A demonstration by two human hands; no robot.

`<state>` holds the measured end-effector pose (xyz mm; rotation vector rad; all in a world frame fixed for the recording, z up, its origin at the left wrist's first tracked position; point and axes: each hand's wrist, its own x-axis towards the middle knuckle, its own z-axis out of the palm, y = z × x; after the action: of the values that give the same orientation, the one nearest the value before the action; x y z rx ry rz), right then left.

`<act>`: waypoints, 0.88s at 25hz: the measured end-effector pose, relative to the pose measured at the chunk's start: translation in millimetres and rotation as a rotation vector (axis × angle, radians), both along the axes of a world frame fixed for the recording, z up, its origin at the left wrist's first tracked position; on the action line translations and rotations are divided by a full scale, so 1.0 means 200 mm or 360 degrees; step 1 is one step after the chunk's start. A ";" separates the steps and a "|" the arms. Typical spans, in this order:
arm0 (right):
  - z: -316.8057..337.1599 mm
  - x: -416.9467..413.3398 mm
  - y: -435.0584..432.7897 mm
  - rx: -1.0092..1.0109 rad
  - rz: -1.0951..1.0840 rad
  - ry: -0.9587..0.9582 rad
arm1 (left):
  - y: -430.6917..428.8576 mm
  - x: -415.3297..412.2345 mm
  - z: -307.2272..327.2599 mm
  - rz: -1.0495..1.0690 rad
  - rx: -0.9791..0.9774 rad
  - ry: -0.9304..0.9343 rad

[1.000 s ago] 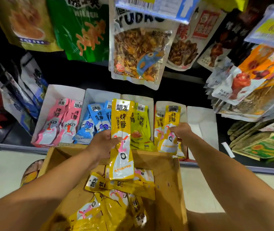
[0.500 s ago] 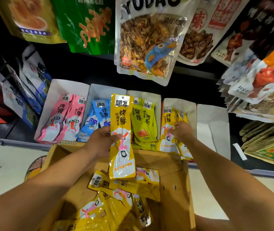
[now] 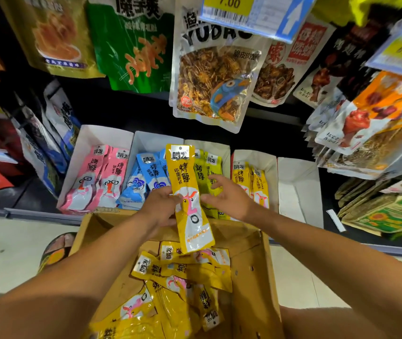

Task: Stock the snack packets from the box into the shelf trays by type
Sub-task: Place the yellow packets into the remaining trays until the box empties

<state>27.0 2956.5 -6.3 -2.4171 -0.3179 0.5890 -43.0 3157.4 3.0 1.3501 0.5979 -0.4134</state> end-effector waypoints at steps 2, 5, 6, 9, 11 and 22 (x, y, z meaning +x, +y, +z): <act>0.03 -0.12 0.13 0.0049 0.0067 -0.0071 | -0.02 0.00 0.00 0.0021 -0.0006 -0.0008; 0.06 -0.18 0.22 -0.0165 0.0030 -0.0221 | -0.06 0.00 0.00 0.0052 0.0053 -0.0002; 0.07 -0.18 0.23 -0.0270 -0.0019 -0.0245 | -0.06 0.00 0.00 0.0032 0.0075 -0.0013; 0.08 -0.19 0.25 -0.0419 -0.0110 -0.0308 | -0.09 0.00 0.00 -0.0085 0.0059 -0.0093; 0.07 -0.16 0.21 -0.0382 -0.0181 -0.0288 | -0.09 -0.01 -0.01 -0.0220 0.0170 -0.0206; -0.20 0.34 -0.57 -0.0502 -0.0787 -0.0121 | 0.07 -0.16 -0.33 -0.1764 0.2078 -0.0095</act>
<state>95.9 2842.3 -45.6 -2.6816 0.3648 0.3395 -74.1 3170.9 -63.0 2.9246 -0.1007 -0.9303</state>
